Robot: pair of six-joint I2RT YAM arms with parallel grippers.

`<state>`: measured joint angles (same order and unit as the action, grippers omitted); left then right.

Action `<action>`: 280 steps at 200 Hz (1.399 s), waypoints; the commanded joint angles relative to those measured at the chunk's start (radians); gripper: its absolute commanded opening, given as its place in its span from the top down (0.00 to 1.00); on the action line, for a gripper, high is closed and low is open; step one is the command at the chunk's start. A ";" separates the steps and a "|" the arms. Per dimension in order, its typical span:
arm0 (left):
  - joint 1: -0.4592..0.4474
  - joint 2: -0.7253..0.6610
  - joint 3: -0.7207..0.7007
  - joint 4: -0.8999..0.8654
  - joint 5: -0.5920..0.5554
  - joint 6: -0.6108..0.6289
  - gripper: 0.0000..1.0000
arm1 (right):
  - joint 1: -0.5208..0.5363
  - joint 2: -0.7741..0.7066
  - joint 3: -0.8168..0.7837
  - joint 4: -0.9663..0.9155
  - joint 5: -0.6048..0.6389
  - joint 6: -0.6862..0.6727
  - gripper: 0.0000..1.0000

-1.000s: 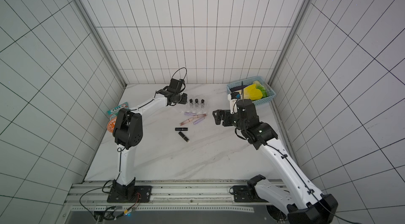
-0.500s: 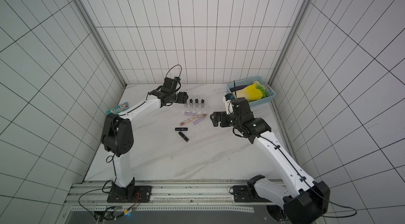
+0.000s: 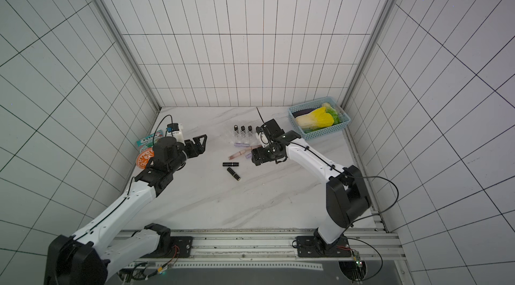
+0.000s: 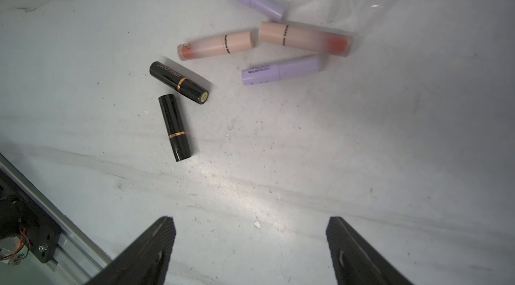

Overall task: Arrange the lipsticks in the organizer
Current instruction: Pick up the lipstick at the center of the board.

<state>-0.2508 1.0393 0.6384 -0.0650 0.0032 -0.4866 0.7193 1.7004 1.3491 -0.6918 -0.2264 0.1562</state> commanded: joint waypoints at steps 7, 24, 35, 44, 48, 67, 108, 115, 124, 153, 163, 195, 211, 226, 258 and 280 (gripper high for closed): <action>0.048 -0.031 -0.029 0.106 0.069 -0.081 0.15 | 0.087 0.114 0.132 -0.075 0.053 -0.041 0.12; 0.069 -0.039 -0.032 0.105 0.093 -0.096 0.15 | 0.120 0.178 0.183 -0.081 0.061 -0.042 0.13; 0.083 -0.049 -0.037 0.106 0.107 -0.105 0.15 | 0.137 0.218 0.213 -0.089 0.065 -0.041 0.13; 0.090 -0.057 -0.045 0.115 0.115 -0.109 0.15 | 0.154 0.248 0.236 -0.101 0.068 -0.041 0.14; 0.094 -0.060 -0.047 0.118 0.121 -0.109 0.15 | 0.159 0.259 0.245 -0.104 0.070 -0.041 0.15; 0.117 -0.069 -0.055 0.124 0.151 -0.114 0.15 | 0.182 0.310 0.277 -0.109 0.067 -0.040 0.17; 0.148 -0.074 -0.058 0.134 0.206 -0.125 0.15 | 0.225 0.411 0.356 -0.140 0.068 -0.041 0.19; 0.152 -0.077 -0.058 0.134 0.216 -0.128 0.15 | 0.230 0.426 0.369 -0.148 0.068 -0.041 0.20; 0.156 -0.082 -0.055 0.133 0.226 -0.130 0.15 | 0.235 0.444 0.384 -0.157 0.072 -0.043 0.22; 0.160 -0.106 -0.046 0.121 0.245 -0.132 0.15 | 0.237 0.492 0.414 -0.173 0.080 -0.034 0.23; 0.160 -0.117 -0.043 0.116 0.247 -0.132 0.15 | 0.237 0.502 0.416 -0.174 0.081 -0.032 0.23; 0.163 -0.143 -0.042 0.107 0.260 -0.134 0.15 | 0.241 0.515 0.415 -0.178 0.065 -0.026 0.34; 0.165 -0.150 -0.036 0.098 0.272 -0.136 0.15 | 0.246 0.519 0.409 -0.178 0.063 -0.021 0.38; 0.165 -0.157 -0.029 0.086 0.284 -0.136 0.15 | 0.249 0.519 0.400 -0.179 0.062 -0.018 0.45; 0.165 -0.182 -0.009 0.055 0.326 -0.143 0.15 | 0.251 0.506 0.378 -0.178 0.043 -0.018 0.66; 0.165 -0.211 0.002 0.043 0.356 -0.154 0.15 | 0.251 0.490 0.364 -0.171 0.027 -0.020 0.79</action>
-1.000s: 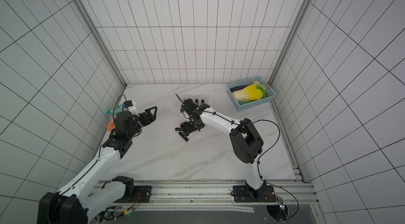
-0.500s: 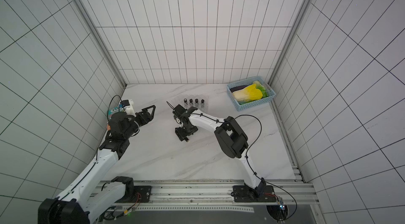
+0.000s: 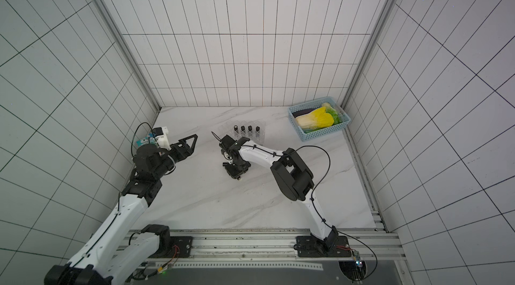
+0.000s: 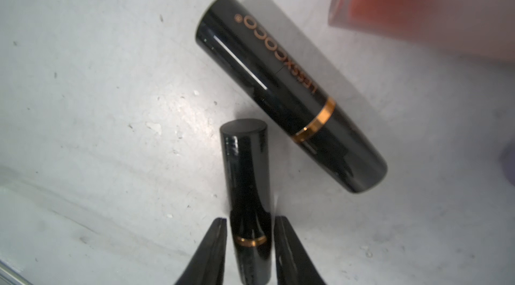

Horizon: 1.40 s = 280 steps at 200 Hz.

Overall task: Arrange the lipsticks in the organizer
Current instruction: Pick up the lipstick at the center of the board.

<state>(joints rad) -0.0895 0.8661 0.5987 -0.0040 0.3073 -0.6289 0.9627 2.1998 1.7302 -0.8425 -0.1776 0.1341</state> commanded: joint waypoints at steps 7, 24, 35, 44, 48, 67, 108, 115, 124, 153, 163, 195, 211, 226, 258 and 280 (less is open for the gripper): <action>0.004 -0.044 0.051 -0.027 0.061 -0.014 0.15 | 0.007 -0.018 -0.022 -0.018 -0.026 0.002 0.84; 0.004 -0.052 0.079 -0.051 0.094 -0.019 0.15 | 0.006 -0.059 -0.047 -0.014 -0.038 0.001 0.88; 0.004 -0.051 0.098 -0.070 0.128 -0.022 0.15 | 0.003 -0.107 -0.075 -0.008 -0.046 0.002 0.90; 0.002 -0.045 0.114 -0.091 0.157 -0.016 0.15 | 0.000 -0.160 -0.109 0.005 -0.057 0.004 0.90; 0.002 -0.042 0.124 -0.103 0.171 -0.009 0.15 | -0.003 -0.185 -0.124 0.011 -0.065 0.004 0.90; -0.001 -0.010 0.171 -0.176 0.233 0.018 0.16 | -0.027 -0.311 -0.193 0.030 -0.122 0.007 0.90; -0.003 0.049 0.254 -0.287 0.383 0.020 0.17 | -0.108 -0.562 -0.278 -0.009 -0.259 -0.018 0.89; -0.003 0.072 0.273 -0.292 0.447 0.007 0.16 | -0.118 -0.599 -0.286 -0.022 -0.280 -0.026 0.88; -0.003 0.106 0.296 -0.288 0.547 -0.019 0.16 | -0.128 -0.644 -0.292 -0.040 -0.304 -0.037 0.88; -0.046 0.160 0.358 -0.288 0.718 -0.054 0.16 | -0.136 -0.763 -0.305 -0.087 -0.365 -0.079 0.87; -0.067 0.159 0.365 -0.283 0.721 -0.053 0.16 | -0.137 -0.796 -0.310 -0.091 -0.387 -0.089 0.87; -0.167 0.200 0.389 -0.243 0.790 -0.069 0.16 | -0.137 -0.849 -0.309 -0.096 -0.476 -0.100 0.86; -0.233 0.226 0.407 -0.255 0.814 -0.053 0.20 | -0.137 -0.857 -0.311 -0.095 -0.504 -0.103 0.86; -0.285 0.238 0.427 -0.310 0.794 0.002 0.26 | -0.137 -0.855 -0.310 -0.096 -0.521 -0.105 0.86; -0.346 0.273 0.475 -0.477 0.716 0.143 0.37 | -0.137 -0.851 -0.310 -0.083 -0.554 -0.105 0.86; -0.370 0.292 0.480 -0.495 0.703 0.163 0.41 | -0.136 -0.844 -0.307 -0.077 -0.569 -0.105 0.86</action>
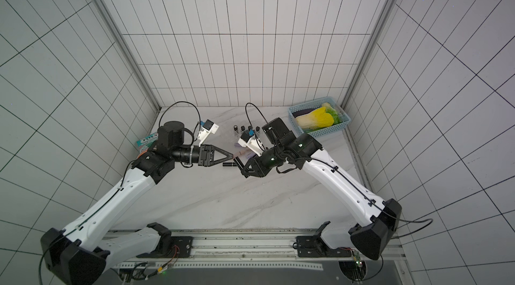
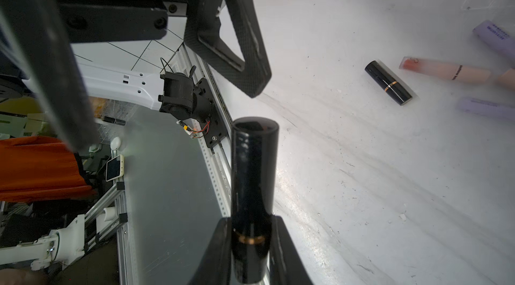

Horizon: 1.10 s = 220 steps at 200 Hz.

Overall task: Arrange the lipsticks in the organizer
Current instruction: Pick up the lipstick at the center of the board.

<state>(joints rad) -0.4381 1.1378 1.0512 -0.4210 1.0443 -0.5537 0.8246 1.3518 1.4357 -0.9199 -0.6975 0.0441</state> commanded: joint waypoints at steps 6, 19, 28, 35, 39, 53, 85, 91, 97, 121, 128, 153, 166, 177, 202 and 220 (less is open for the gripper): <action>-0.026 0.023 0.029 -0.079 -0.039 0.093 0.42 | 0.002 0.008 -0.011 0.002 -0.052 -0.016 0.86; -0.033 0.034 0.033 -0.086 -0.050 0.101 0.43 | 0.004 0.012 -0.009 0.004 -0.057 -0.018 0.86; -0.036 0.041 0.038 -0.095 -0.056 0.109 0.44 | 0.005 0.015 -0.008 0.005 -0.060 -0.017 0.86; -0.037 0.047 0.039 -0.100 -0.062 0.115 0.44 | 0.007 0.017 -0.008 0.007 -0.063 -0.016 0.86; -0.039 0.049 0.039 -0.101 -0.067 0.115 0.44 | 0.008 0.017 -0.008 0.008 -0.066 -0.016 0.86; -0.042 0.052 0.039 -0.099 -0.076 0.115 0.44 | 0.014 0.021 -0.009 0.014 -0.072 -0.014 0.86; -0.057 0.056 0.047 -0.098 -0.081 0.115 0.55 | 0.024 0.036 -0.007 0.019 -0.072 -0.013 0.86; -0.057 0.056 0.047 -0.098 -0.081 0.115 0.58 | 0.024 0.038 -0.006 0.019 -0.070 -0.013 0.86; -0.059 0.056 0.047 -0.098 -0.080 0.115 0.61 | 0.025 0.040 -0.005 0.018 -0.067 -0.013 0.86; -0.060 0.056 0.043 -0.098 -0.078 0.117 0.74 | 0.027 0.035 -0.001 0.018 -0.058 -0.012 0.86; -0.060 0.058 0.041 -0.098 -0.079 0.117 0.75 | 0.027 0.032 -0.001 0.017 -0.051 -0.012 0.86; -0.060 0.061 0.041 -0.092 -0.085 0.118 0.85 | 0.027 0.021 0.000 0.015 -0.026 -0.009 0.85; -0.060 0.060 0.040 -0.084 -0.103 0.117 0.89 | 0.026 0.013 0.000 0.015 -0.002 -0.004 0.82; -0.059 0.061 0.040 -0.073 -0.131 0.112 0.91 | 0.023 0.005 -0.001 0.015 0.035 0.006 0.76; -0.035 0.043 0.038 0.017 -0.269 0.050 0.99 | -0.016 -0.043 -0.008 0.067 0.137 0.077 0.39; -0.031 0.012 -0.005 0.192 -0.406 -0.049 0.99 | -0.039 -0.102 -0.023 0.154 0.257 0.159 0.11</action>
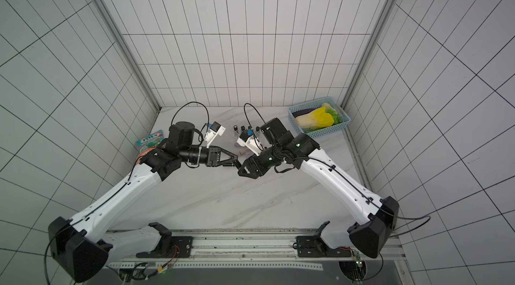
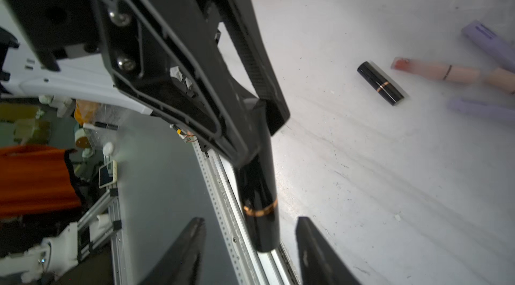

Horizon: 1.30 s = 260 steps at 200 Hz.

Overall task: Arrange the lipsticks in the organizer
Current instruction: Pick up the lipstick at the center of the board.

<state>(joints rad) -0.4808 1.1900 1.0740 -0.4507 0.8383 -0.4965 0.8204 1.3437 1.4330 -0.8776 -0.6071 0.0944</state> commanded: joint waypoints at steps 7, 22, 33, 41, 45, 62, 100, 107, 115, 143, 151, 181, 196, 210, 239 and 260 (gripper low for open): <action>0.011 -0.052 -0.052 0.310 -0.251 -0.151 0.99 | -0.043 -0.115 -0.032 0.164 0.199 0.144 0.04; 0.009 -0.070 -0.112 0.497 -0.354 -0.240 1.00 | -0.054 -0.149 -0.074 0.308 0.226 0.231 0.01; 0.008 -0.076 -0.157 0.633 -0.410 -0.302 1.00 | -0.059 -0.169 -0.114 0.429 0.232 0.305 0.01; 0.006 -0.078 -0.186 0.727 -0.440 -0.336 1.00 | -0.060 -0.185 -0.143 0.520 0.245 0.363 0.01; 0.003 -0.078 -0.197 0.766 -0.456 -0.348 1.00 | -0.060 -0.197 -0.163 0.576 0.250 0.396 0.01; -0.010 -0.080 -0.238 0.897 -0.511 -0.384 1.00 | -0.058 -0.235 -0.252 0.811 0.271 0.528 0.01; -0.028 -0.115 -0.309 1.111 -0.606 -0.416 1.00 | -0.058 -0.205 -0.289 1.026 0.275 0.653 0.02; -0.030 -0.118 -0.314 1.134 -0.612 -0.416 1.00 | -0.058 -0.198 -0.292 1.059 0.270 0.672 0.03; -0.030 -0.118 -0.321 1.165 -0.606 -0.419 1.00 | -0.058 -0.190 -0.294 1.098 0.266 0.696 0.04; -0.031 -0.119 -0.337 1.256 -0.568 -0.436 1.00 | -0.058 -0.130 -0.275 1.187 0.236 0.758 0.09; -0.033 -0.122 -0.339 1.263 -0.560 -0.436 1.00 | -0.058 -0.114 -0.274 1.219 0.229 0.793 0.12; -0.036 -0.147 -0.344 1.254 -0.545 -0.423 1.00 | -0.057 -0.054 -0.259 1.329 0.179 0.878 0.22; -0.037 -0.157 -0.341 1.237 -0.554 -0.412 1.00 | -0.052 -0.027 -0.246 1.369 0.158 0.912 0.27; -0.038 -0.160 -0.335 1.220 -0.552 -0.403 1.00 | -0.047 -0.006 -0.235 1.400 0.137 0.938 0.29; -0.038 -0.160 -0.336 1.212 -0.556 -0.398 1.00 | -0.028 0.015 -0.219 1.424 0.117 0.959 0.41; -0.038 -0.159 -0.338 1.206 -0.564 -0.391 1.00 | -0.017 0.021 -0.218 1.439 0.107 0.980 0.43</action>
<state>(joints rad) -0.5148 1.0454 0.7422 0.7513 0.2783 -0.9092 0.7860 1.3540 1.1687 0.4881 -0.4622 1.0321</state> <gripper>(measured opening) 0.169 0.574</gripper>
